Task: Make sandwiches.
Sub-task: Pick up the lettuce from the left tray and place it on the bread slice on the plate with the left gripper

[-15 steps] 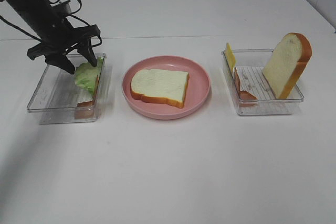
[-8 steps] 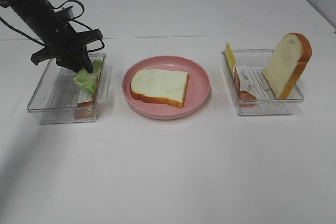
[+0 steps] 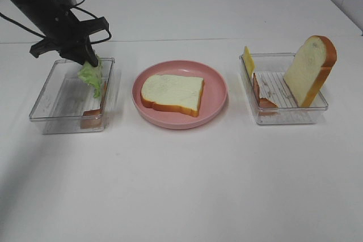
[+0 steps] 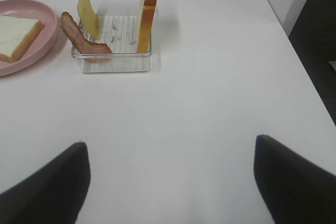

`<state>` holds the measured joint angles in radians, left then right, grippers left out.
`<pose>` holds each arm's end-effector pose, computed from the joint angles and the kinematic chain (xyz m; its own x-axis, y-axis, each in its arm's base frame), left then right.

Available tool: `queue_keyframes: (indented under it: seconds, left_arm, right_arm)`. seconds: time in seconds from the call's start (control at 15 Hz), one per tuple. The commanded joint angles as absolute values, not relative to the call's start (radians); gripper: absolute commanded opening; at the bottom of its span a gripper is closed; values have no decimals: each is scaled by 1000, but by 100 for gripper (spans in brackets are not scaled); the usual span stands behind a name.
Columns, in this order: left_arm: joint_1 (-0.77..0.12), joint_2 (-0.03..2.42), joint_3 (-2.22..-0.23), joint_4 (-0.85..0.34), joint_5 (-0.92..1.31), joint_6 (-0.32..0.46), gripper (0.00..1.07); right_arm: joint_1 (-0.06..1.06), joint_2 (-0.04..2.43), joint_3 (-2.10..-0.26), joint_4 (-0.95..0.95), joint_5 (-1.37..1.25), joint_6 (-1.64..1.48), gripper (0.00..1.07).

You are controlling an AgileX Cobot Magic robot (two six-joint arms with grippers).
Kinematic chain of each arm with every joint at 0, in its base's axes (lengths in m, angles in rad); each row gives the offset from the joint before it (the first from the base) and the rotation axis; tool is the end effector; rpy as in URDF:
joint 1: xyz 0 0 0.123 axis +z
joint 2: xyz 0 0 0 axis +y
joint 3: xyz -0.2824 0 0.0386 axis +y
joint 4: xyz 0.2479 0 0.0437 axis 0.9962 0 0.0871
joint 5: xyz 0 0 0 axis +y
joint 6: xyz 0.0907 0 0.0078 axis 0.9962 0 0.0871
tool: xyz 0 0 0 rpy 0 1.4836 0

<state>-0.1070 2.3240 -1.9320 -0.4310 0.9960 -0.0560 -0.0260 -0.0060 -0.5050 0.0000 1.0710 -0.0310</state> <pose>0.4871 -0.0845 0.1672 -0.9646 -0.1756 -0.1966 -0.0817 0.9083 -0.4102 -0.0068 0.0002 0.2777 -0.4558 -0.0192 -0.8899 0.0119 0.9995 -0.0276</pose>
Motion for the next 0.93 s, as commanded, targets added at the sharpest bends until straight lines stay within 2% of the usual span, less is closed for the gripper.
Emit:
queue_keyframes:
  seconds: [0.07,0.27,0.6,0.73,0.93]
  left_arm:
    - [-113,2276,-1949,-450,1010,-35,0]
    - [-148,2243,-1987,-457,1007,-25,0]
    - [-265,2246,-2022,-450,923,20,0]
    - [-326,2246,-2022,-412,882,65,0]
    - [-366,2246,-2022,-340,918,53,0]
  right_arm:
    - [-34,-18,-505,0,1058,-36,81]
    - [-34,-18,-505,0,1058,-36,81]
    - [-34,-18,-505,0,1058,-36,81]
    - [-34,-18,-505,0,1058,-36,81]
    - [-34,-18,-505,0,1058,-36,81]
